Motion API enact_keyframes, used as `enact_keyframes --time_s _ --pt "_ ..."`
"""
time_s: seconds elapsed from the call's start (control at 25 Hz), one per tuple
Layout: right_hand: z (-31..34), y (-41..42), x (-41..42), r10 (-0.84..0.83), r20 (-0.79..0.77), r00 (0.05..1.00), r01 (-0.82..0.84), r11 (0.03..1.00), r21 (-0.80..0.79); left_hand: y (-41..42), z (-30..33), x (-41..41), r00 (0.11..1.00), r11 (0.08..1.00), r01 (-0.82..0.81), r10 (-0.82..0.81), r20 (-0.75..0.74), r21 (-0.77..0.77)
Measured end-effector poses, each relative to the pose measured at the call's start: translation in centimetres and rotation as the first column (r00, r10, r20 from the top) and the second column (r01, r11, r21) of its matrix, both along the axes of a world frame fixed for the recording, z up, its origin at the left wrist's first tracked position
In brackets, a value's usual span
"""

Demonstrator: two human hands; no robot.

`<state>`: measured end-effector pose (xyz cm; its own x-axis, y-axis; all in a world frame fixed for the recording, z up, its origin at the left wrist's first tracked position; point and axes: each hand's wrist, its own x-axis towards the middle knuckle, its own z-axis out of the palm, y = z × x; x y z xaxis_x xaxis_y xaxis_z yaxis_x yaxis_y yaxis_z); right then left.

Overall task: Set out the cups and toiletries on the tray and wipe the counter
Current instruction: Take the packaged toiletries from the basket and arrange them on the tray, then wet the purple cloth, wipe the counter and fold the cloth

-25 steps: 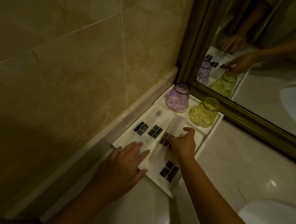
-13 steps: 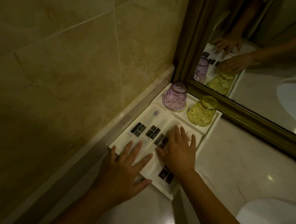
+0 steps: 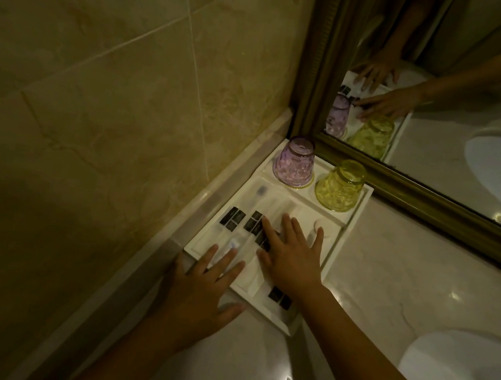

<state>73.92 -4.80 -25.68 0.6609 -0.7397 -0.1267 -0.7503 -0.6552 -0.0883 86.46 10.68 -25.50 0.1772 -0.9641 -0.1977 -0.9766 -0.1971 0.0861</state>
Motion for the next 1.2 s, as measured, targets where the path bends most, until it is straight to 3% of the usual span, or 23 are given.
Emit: enact_keyframes --time_s 0.16,0.32,0.52,0.92,1.2 --pt "0.4 0.3 0.0 -0.006 -0.015 1.0 0.006 1.0 -0.001 0.3 0.8 -0.3 1.0 1.0 0.004 -0.004 -0.028 -0.007" --pt "2.7 1.1 -1.0 -0.058 0.081 0.995 0.059 0.998 -0.01 -1.4 3.3 -0.6 0.994 1.0 0.018 -0.02 -0.109 -0.023" --pt "6.4 4.3 -6.0 -0.139 0.178 0.974 0.158 0.982 -0.1 -3.1 6.8 -3.1 0.971 0.936 0.072 -0.145 -0.191 -0.345" --pt "10.4 13.9 -20.8 -0.392 0.215 0.894 0.431 0.885 -0.177 -0.5 10.2 -14.6 0.946 0.894 0.312 -0.323 0.021 -0.322" --pt "11.1 25.7 -35.2 -0.481 0.275 0.833 0.54 0.816 -0.209 9.1 10.7 -28.6 0.901 0.824 0.417 -0.432 0.051 -0.383"
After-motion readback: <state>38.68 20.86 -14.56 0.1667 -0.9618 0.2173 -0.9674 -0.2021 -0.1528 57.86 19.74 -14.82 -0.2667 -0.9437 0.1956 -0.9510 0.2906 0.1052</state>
